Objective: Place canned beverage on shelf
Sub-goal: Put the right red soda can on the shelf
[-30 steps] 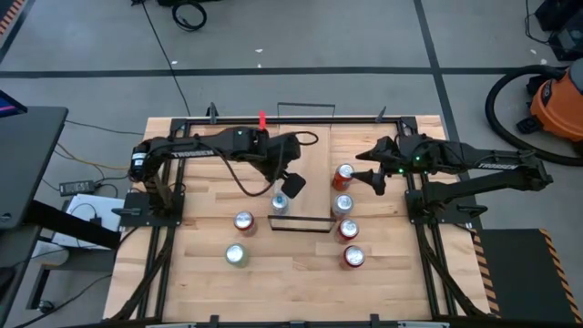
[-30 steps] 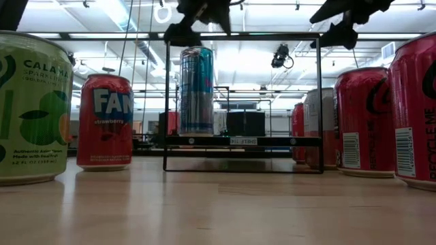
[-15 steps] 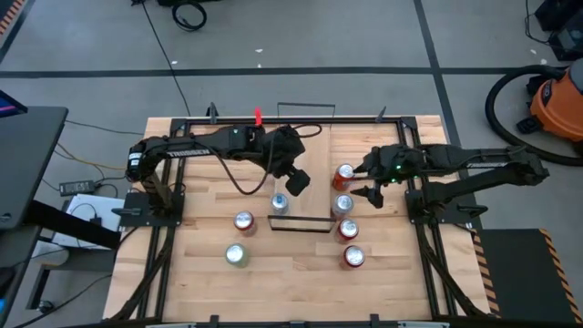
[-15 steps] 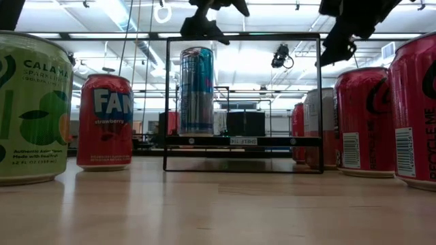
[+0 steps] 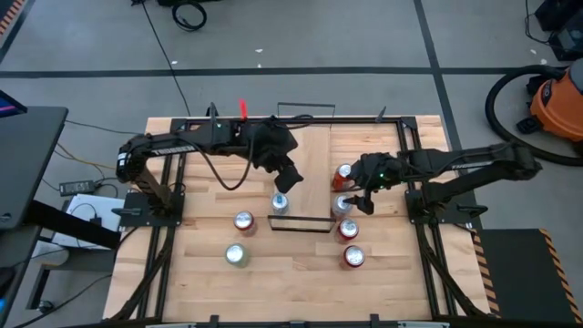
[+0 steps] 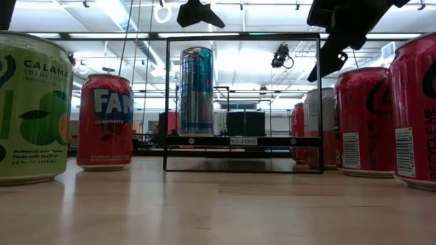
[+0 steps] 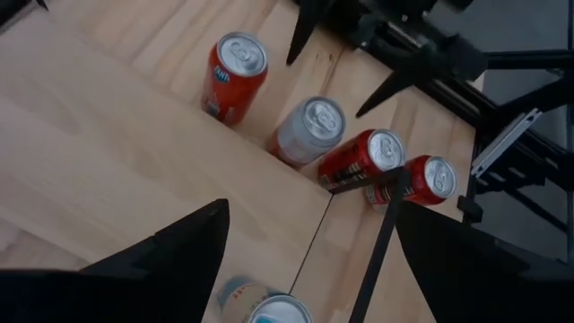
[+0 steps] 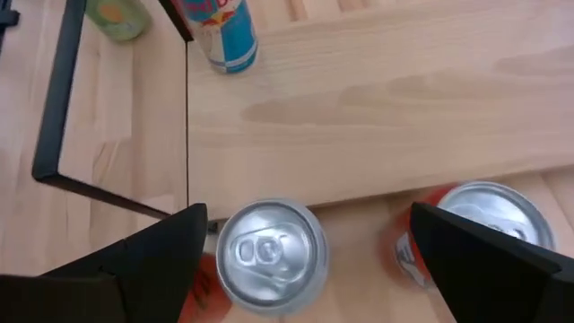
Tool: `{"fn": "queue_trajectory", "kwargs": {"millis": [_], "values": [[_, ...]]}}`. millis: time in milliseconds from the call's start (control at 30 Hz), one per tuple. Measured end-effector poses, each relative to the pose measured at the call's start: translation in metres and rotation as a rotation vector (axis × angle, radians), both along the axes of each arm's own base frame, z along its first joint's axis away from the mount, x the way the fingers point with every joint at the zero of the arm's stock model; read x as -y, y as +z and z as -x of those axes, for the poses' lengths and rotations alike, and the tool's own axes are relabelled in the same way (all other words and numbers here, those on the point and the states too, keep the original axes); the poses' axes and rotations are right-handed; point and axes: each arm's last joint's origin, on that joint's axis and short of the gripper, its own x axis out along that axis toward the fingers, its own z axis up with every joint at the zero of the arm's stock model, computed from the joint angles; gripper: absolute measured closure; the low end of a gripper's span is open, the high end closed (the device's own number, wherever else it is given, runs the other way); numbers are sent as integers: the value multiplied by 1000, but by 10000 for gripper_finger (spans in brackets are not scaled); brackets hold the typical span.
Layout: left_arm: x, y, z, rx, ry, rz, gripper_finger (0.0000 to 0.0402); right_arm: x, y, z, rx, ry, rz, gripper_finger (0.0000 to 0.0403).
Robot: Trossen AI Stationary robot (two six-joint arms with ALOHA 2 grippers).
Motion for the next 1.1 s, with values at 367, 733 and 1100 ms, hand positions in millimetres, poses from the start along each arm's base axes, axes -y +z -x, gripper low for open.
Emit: {"fn": "queue_trajectory", "kwargs": {"millis": [367,733,1100], "values": [[2,13,28,-54,-62,-61,72,-12,-8,-7,-41,41,55,3],[15,8,39,-167,-239,-202,72,-13,-12,-10,-61,-14,65,3],[11,9,40,-175,-286,-320,72,-13,-11,-10,-56,-21,50,3]]}}
